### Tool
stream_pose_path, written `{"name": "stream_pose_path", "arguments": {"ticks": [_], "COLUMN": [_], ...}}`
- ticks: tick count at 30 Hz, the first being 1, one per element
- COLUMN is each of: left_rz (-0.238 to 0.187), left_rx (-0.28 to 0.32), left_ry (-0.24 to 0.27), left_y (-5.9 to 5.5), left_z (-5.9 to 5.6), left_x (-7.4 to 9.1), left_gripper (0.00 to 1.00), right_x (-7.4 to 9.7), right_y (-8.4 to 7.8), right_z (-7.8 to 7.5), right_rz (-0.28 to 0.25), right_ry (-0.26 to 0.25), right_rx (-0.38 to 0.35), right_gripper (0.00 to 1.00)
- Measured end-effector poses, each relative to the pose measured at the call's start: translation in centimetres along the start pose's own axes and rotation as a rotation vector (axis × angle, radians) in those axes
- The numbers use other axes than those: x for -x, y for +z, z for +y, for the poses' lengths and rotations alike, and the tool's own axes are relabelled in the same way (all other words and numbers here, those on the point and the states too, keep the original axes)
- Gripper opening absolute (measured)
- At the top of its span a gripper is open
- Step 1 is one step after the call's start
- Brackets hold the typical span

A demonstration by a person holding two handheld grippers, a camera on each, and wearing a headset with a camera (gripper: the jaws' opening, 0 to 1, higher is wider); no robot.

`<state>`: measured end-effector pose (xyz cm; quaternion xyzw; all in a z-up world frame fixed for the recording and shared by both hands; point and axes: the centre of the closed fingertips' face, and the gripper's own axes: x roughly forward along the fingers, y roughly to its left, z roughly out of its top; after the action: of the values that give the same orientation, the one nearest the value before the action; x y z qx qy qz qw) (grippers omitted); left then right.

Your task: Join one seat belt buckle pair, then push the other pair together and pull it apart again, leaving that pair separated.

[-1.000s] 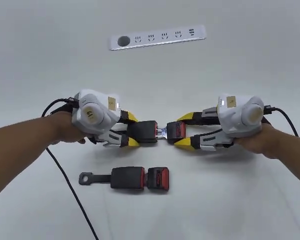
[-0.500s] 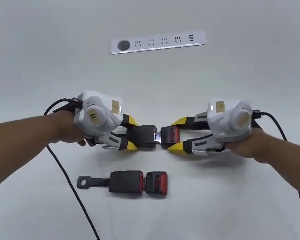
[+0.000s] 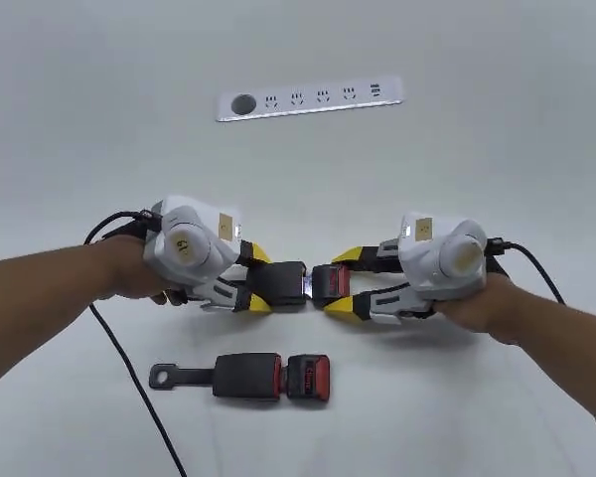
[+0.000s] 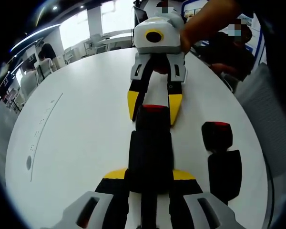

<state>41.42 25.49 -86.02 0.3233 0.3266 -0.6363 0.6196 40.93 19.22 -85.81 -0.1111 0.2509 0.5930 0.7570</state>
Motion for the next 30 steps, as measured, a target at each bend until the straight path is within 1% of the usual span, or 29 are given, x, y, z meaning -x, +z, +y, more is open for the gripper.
{"name": "stream_pose_path", "arguments": {"ticks": [8,20,30], "left_rz": [0.002,0.006,0.009], "left_rx": [0.002,0.012,0.012], "left_ry": [0.0,-0.001,-0.002], "left_y": [-0.07,-0.06,-0.06], "left_z": [0.02,-0.01,-0.01], "left_x": [-0.06,-0.07,-0.06], "left_gripper": [0.33,0.33,0.33], "right_x": [-0.14,-0.2,-0.18], "right_y": [0.21,0.25,0.25], "right_z": [0.01,-0.02,0.04], "right_rz": [0.002,0.005,-0.001], "right_ry": [-0.003,-0.013,-0.015], "right_rx": [0.006,0.035,0.035], "right_gripper": [0.35,0.35,0.35]}}
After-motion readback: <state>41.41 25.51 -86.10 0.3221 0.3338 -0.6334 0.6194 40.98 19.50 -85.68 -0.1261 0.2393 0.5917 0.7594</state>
